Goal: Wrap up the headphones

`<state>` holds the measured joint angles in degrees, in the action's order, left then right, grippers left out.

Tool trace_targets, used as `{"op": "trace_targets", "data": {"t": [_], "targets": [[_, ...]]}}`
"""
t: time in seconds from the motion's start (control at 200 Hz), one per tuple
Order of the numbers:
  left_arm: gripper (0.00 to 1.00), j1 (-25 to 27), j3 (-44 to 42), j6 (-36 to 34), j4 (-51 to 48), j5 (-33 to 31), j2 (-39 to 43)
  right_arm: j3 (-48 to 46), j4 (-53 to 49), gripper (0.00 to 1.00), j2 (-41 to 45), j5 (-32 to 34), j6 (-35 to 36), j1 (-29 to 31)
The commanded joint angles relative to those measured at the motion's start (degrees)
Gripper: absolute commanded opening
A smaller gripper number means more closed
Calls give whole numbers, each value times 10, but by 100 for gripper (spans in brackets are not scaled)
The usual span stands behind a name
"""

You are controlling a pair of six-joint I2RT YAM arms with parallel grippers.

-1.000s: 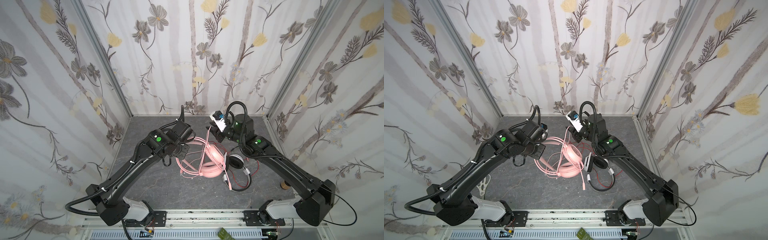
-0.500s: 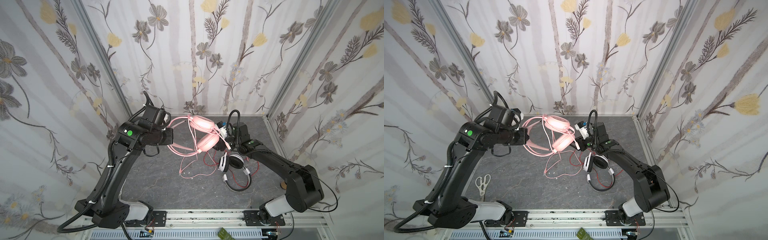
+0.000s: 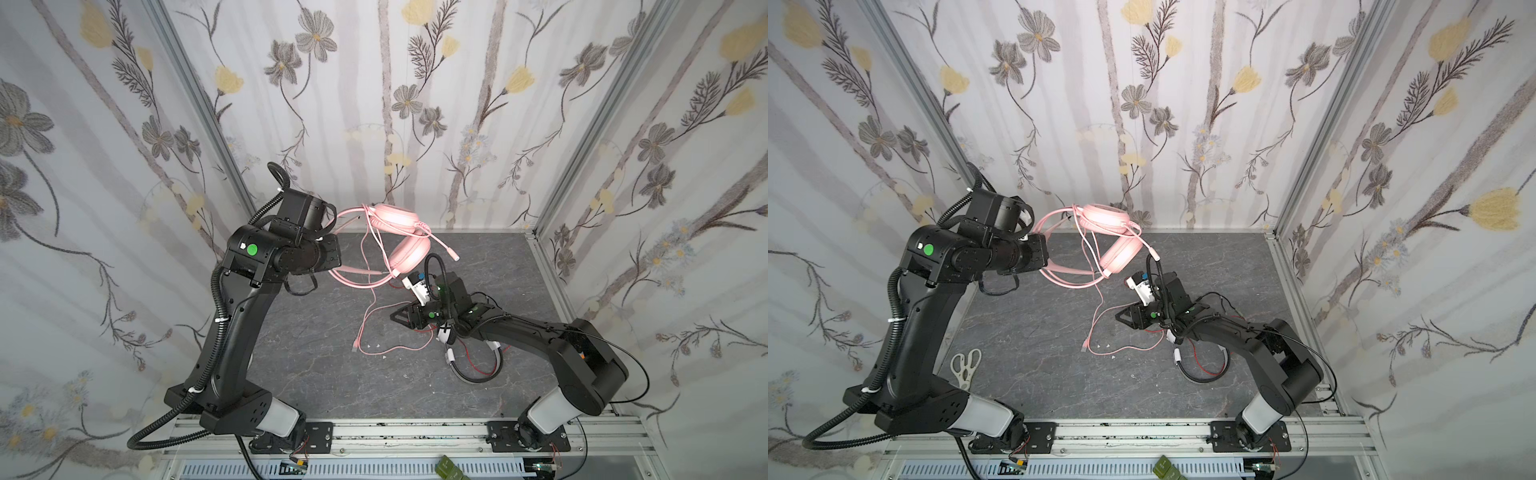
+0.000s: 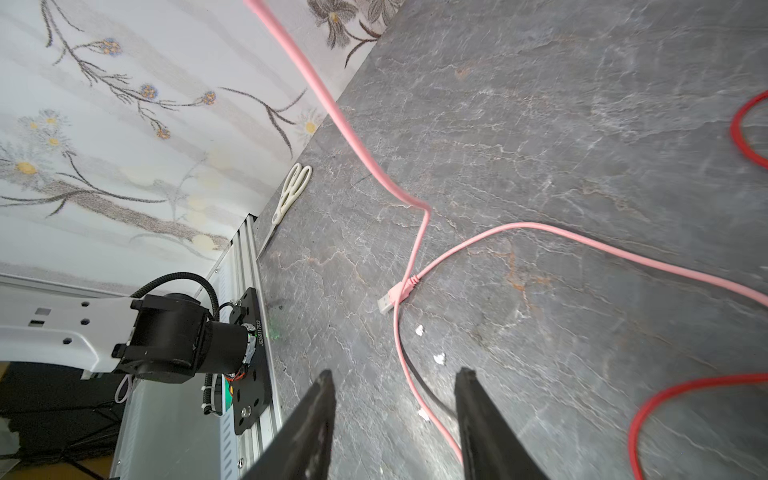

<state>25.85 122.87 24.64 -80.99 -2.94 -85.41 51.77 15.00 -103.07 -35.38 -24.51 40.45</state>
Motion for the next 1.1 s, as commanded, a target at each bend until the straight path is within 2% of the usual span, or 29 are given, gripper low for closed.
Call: {"op": "trace_targets", "data": {"t": [0.0, 0.125, 0.37, 0.405, 0.694, 0.919, 0.984, 1.094], "targets": [[0, -7, 5, 19, 30, -5, -2, 23, 65, 47, -38, 24, -50, 25], [0, -21, 3, 26, 42, -3, -3, 42, 99, 47, -82, 30, -79, 47], [0, -46, -1, 36, 64, 9, -6, 74, 203, 47, -165, 33, -185, 67], [0, -50, -1, 35, 65, 12, -6, 83, 209, 47, -177, 33, -192, 85], [0, -68, -11, 35, 70, 31, -1, 151, 196, 46, -258, 54, -208, 94], [0, -83, -22, 32, 72, 43, 6, 158, 205, 46, -278, 60, -218, 95], [0, -85, -23, 32, 73, 43, 5, 164, 204, 42, -285, 54, -218, 98], [0, -91, -21, 35, 74, 46, 1, 164, 203, 23, -288, 40, -213, 104]]}}
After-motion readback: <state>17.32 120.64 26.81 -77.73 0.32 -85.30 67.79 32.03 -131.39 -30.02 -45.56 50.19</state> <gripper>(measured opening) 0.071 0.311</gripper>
